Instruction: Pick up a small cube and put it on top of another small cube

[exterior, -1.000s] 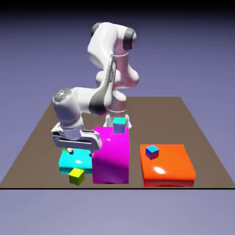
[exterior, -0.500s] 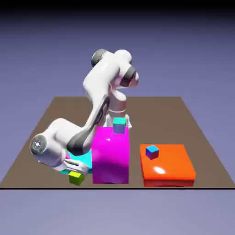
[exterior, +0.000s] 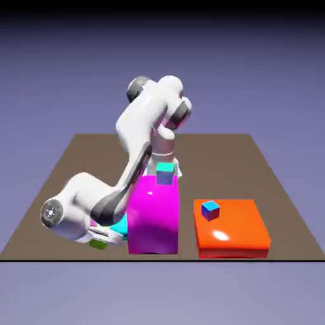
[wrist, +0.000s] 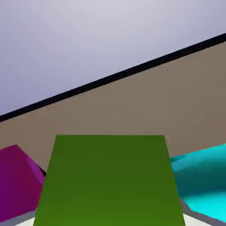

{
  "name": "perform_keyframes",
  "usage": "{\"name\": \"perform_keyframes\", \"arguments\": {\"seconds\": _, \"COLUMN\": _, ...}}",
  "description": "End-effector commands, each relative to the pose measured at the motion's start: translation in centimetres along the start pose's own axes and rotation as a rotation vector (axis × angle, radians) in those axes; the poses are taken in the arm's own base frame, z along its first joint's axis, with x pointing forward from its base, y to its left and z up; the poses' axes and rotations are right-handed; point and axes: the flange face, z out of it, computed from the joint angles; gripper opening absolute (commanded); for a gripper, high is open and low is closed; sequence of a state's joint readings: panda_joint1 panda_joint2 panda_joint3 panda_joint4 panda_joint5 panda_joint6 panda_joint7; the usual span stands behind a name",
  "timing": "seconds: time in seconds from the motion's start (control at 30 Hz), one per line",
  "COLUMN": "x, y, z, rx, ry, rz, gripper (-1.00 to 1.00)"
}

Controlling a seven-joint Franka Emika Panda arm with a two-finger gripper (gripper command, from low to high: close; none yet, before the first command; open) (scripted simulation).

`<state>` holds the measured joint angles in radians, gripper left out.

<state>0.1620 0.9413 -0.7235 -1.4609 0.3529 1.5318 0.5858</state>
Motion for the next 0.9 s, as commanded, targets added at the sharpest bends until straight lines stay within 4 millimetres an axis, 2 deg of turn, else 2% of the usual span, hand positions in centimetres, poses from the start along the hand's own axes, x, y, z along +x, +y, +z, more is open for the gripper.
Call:
{"name": "perform_keyframes", "arguments": {"seconds": 0.0, "x": -0.5, "y": 0.7, "z": -0.6, "rx": -0.019, "ry": 0.027, "rz": 0.009, "gripper": -1.0}}
{"name": "perform_keyframes", "arguments": {"seconds": 0.2, "x": -4.0, "y": 4.3, "z": -3.6, "rx": -0.111, "ry": 0.189, "rz": 0.049, "gripper": -1.0}}
{"name": "perform_keyframes", "arguments": {"seconds": 0.43, "x": -8.3, "y": 8.1, "z": -6.1, "rx": -0.189, "ry": 0.406, "rz": 0.056, "gripper": -1.0}}
{"name": "perform_keyframes", "arguments": {"seconds": 0.5, "x": -10.4, "y": 8.5, "z": -6.6, "rx": -0.198, "ry": 0.444, "rz": 0.022, "gripper": -1.0}}
{"name": "perform_keyframes", "arguments": {"seconds": 0.6, "x": -14.2, "y": 7.7, "z": -7.0, "rx": -0.188, "ry": 0.394, "rz": -0.081, "gripper": -1.0}}
{"name": "perform_keyframes", "arguments": {"seconds": 0.73, "x": -19.8, "y": 7.4, "z": -8.0, "rx": -0.182, "ry": 0.345, "rz": -0.219, "gripper": -1.0}}
{"name": "perform_keyframes", "arguments": {"seconds": 0.87, "x": -25.7, "y": 8.0, "z": -9.1, "rx": -0.185, "ry": 0.315, "rz": -0.354, "gripper": -1.0}}
